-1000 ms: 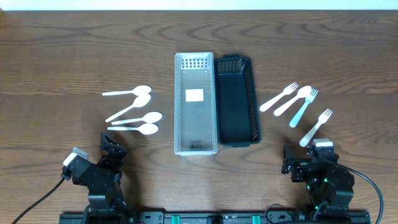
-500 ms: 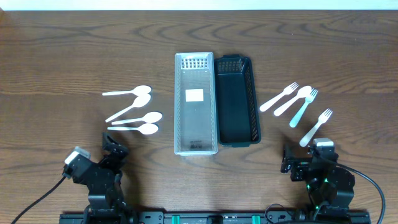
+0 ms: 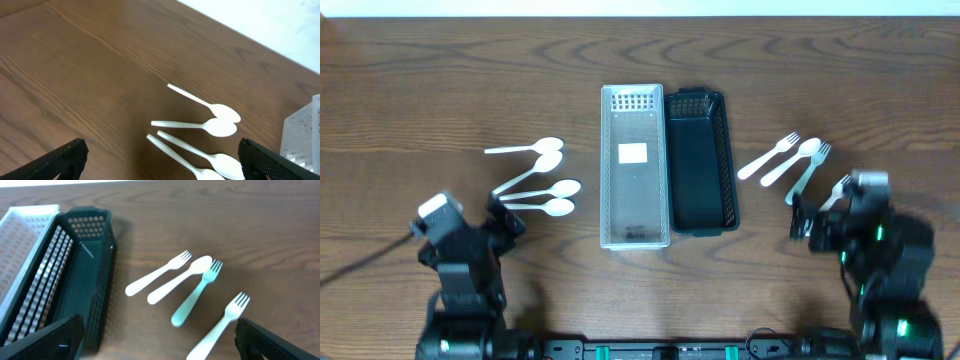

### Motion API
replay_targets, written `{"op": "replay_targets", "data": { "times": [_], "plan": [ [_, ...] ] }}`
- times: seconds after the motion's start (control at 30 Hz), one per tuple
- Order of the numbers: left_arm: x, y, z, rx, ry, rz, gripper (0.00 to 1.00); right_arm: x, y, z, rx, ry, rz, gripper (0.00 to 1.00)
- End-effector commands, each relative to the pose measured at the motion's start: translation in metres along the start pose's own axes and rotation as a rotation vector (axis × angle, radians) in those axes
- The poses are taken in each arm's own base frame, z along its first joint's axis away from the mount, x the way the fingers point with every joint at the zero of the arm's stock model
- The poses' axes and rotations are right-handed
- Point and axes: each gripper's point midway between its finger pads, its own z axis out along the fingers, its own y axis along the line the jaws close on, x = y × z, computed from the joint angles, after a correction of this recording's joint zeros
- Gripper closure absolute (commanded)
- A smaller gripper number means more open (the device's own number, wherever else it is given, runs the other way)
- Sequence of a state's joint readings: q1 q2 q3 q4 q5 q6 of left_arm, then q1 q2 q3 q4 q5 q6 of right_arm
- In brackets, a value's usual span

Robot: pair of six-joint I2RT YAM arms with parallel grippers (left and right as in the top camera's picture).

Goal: Pack container
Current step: 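Move the right gripper over the forks and grasp one fork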

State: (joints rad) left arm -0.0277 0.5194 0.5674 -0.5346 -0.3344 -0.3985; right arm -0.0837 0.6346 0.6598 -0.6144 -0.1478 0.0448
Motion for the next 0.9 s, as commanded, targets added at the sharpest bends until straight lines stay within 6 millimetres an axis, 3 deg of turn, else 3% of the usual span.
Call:
{"op": "replay_targets", "data": {
  "times": [0.0,0.13,0.27,0.33,0.5,0.63,0.87],
  "plan": [
    [-0.02,-0.012,0.005,-0.019,0.05,0.048,0.02,-0.022,-0.004,0.023,0.021,0.098,0.021,0.01],
    [-0.032,-0.022,0.013,-0.072,0.163,0.118,0.02,-0.032,-0.013,0.053,0.065,0.283,0.042,0.01],
    [-0.029,-0.023,0.019,-0.135,0.299,0.18,0.02,-0.031,0.007,0.078,-0.066,0.433,0.088,0.01],
    [-0.023,-0.022,0.023,-0.16,0.354,0.207,0.02,-0.024,0.006,0.088,-0.072,0.488,0.099,0.01],
    [-0.001,-0.017,0.035,-0.21,0.468,0.268,0.02,0.027,-0.05,0.103,0.246,0.658,0.377,0.01],
    [0.007,-0.015,0.041,-0.229,0.508,0.285,0.02,0.069,-0.085,0.114,0.369,0.769,0.522,0.03],
    [0.011,-0.015,0.046,-0.236,0.524,0.292,0.02,0.098,-0.11,0.131,0.416,0.821,0.593,0.21]
  ]
}}
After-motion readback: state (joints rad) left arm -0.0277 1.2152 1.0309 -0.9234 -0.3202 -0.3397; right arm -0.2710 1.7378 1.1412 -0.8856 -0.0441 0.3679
